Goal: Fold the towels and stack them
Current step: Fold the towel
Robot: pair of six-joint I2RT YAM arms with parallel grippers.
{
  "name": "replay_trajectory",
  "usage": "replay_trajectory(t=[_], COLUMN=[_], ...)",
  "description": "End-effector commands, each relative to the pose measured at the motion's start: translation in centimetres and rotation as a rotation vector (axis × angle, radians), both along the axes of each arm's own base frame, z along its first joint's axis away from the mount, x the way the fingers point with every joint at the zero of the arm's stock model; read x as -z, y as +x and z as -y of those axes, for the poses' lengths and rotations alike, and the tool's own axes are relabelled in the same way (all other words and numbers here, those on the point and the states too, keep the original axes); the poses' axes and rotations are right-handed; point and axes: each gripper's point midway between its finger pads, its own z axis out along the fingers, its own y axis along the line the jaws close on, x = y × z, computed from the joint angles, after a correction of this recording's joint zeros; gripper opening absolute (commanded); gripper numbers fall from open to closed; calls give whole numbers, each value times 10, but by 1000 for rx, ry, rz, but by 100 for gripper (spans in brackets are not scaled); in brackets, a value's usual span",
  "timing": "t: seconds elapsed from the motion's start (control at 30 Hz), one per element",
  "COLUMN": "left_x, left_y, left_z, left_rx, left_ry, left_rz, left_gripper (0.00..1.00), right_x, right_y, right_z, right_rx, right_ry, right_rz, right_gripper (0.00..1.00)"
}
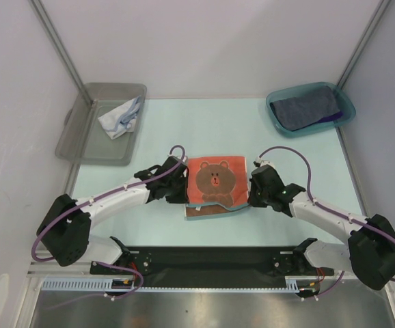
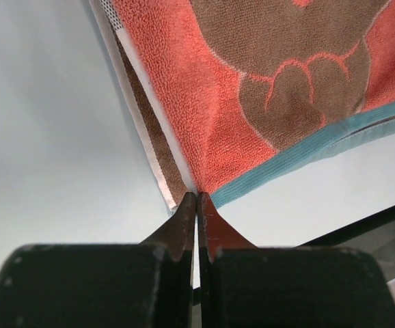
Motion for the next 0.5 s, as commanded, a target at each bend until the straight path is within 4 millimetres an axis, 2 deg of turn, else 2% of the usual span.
replay_trajectory(t=[0.0, 0.07, 0.1, 0.17, 0.23, 0.37, 0.47], left_x=[-8, -10, -12, -19, -22, -25, -37], left_y=[3, 5, 6, 8, 9, 11, 14], left_z=[12, 9, 7, 6, 7, 2, -5], left_rx=[-5, -12, -13, -16, -15, -35, -51], left_ry=[-47, -27, -19, -9, -12, 2, 29], left_rz=[13, 17, 24, 34, 39, 52, 75], left_gripper=[0, 0, 0, 0, 0, 0, 0], right_x=[-5, -11, -21, -28, -36, -41, -57], right_y=[6, 9, 15, 16, 16, 15, 13], right_z=[-5, -4, -4, -1, -3, -6, -11], right_rx=[-16, -20, -18, -19, -30, -38, -56], right_ry=[8, -6, -11, -23, -11, 2, 48], right_rz=[31, 43, 71, 80, 101, 92, 114], right_gripper=[0, 0, 0, 10, 0, 0, 0])
